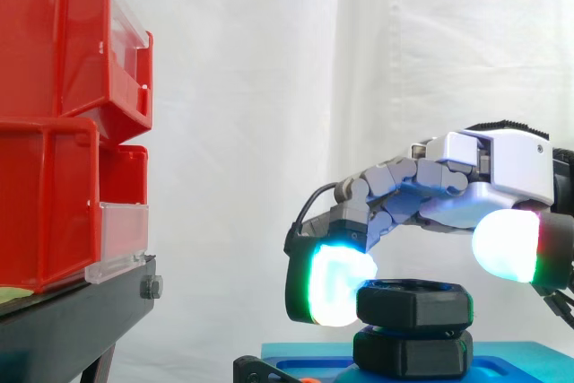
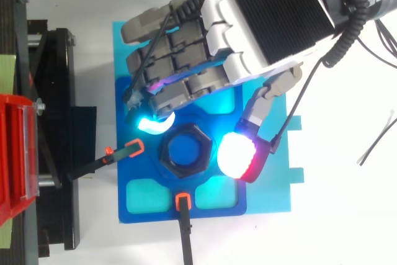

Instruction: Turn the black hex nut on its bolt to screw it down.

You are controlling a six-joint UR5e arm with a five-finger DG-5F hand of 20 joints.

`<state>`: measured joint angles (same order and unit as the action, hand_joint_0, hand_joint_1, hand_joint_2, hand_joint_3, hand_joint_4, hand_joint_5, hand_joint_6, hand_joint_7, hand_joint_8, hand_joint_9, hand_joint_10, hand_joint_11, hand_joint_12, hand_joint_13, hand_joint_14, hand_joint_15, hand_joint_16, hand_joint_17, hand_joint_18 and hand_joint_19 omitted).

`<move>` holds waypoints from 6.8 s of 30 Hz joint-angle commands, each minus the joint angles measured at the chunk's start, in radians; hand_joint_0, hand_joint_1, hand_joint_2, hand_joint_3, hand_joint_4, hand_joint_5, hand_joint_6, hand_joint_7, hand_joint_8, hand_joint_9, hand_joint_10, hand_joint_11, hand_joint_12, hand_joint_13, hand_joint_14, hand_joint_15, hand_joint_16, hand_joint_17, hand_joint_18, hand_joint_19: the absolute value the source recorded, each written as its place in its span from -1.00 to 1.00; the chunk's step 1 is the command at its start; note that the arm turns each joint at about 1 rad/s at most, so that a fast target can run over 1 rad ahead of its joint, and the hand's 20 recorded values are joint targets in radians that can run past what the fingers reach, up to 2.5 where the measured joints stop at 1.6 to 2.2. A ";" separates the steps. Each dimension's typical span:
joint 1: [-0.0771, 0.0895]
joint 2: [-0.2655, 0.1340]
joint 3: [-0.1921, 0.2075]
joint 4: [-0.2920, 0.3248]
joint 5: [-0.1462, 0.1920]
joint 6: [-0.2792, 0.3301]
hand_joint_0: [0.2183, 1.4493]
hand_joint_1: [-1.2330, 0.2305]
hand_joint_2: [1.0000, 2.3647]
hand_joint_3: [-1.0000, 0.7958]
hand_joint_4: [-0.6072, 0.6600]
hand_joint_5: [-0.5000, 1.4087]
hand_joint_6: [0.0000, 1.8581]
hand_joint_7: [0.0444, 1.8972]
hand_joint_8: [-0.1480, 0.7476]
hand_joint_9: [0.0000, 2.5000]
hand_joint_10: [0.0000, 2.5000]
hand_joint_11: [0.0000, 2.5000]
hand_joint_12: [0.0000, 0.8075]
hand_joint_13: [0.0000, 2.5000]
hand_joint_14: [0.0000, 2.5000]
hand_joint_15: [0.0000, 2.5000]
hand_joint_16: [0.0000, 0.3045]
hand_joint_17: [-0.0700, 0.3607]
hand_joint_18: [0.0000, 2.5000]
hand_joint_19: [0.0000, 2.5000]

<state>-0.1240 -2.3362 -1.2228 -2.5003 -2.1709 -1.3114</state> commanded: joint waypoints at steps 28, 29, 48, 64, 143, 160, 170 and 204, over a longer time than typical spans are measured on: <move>0.047 0.000 0.031 0.055 0.026 0.043 -0.67 0.37 -1.00 -0.44 0.28 -0.57 -0.46 0.22 -0.07 -0.33 -0.99 -0.76 -0.27 -0.44 -0.99 -0.80 -0.76 -0.30 -0.68 -0.85; 0.055 0.000 0.031 0.055 0.036 0.043 -0.67 0.37 -1.00 -0.44 0.29 -0.57 -0.46 0.22 -0.07 -0.33 -0.99 -0.77 -0.27 -0.44 -0.99 -0.80 -0.76 -0.30 -0.68 -0.85; 0.115 0.000 0.029 0.034 0.092 0.047 -0.64 0.35 -1.00 -0.44 0.25 -0.58 -0.46 0.17 -0.08 -0.34 -0.99 -0.77 -0.28 -0.44 -0.99 -0.79 -0.77 -0.32 -0.68 -0.84; 0.098 -0.003 0.029 -0.003 0.057 0.044 -0.62 0.32 -1.00 -0.44 0.22 -0.60 -0.46 0.16 -0.10 -0.35 -0.99 -0.76 -0.29 -0.44 -0.99 -0.79 -0.78 -0.32 -0.67 -0.83; 0.004 -0.018 0.046 0.207 -0.083 0.216 -0.62 0.31 -1.00 -0.44 0.21 -0.61 -0.35 0.13 -0.10 -0.35 -0.99 -0.74 -0.29 -0.42 -0.99 -0.79 -0.78 -0.32 -0.65 -0.83; 0.101 -0.018 0.045 0.075 0.063 0.092 -0.61 0.28 -1.00 -0.44 0.20 -0.61 -0.34 0.13 -0.10 -0.35 -0.99 -0.75 -0.30 -0.42 -0.99 -0.79 -0.78 -0.32 -0.64 -0.83; 0.112 -0.018 0.028 0.057 0.069 0.084 -0.61 0.27 -1.00 -0.44 0.21 -0.61 -0.33 0.12 -0.10 -0.34 -0.99 -0.74 -0.30 -0.41 -0.99 -0.79 -0.78 -0.32 -0.64 -0.83; 0.098 -0.018 0.003 0.041 0.074 0.046 -0.60 0.26 -1.00 -0.44 0.20 -0.63 -0.27 0.02 -0.10 -0.34 -0.99 -0.73 -0.30 -0.40 -0.99 -0.78 -0.78 -0.32 -0.62 -0.81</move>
<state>-0.0229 -2.3545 -1.2192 -2.4573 -2.0970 -1.2657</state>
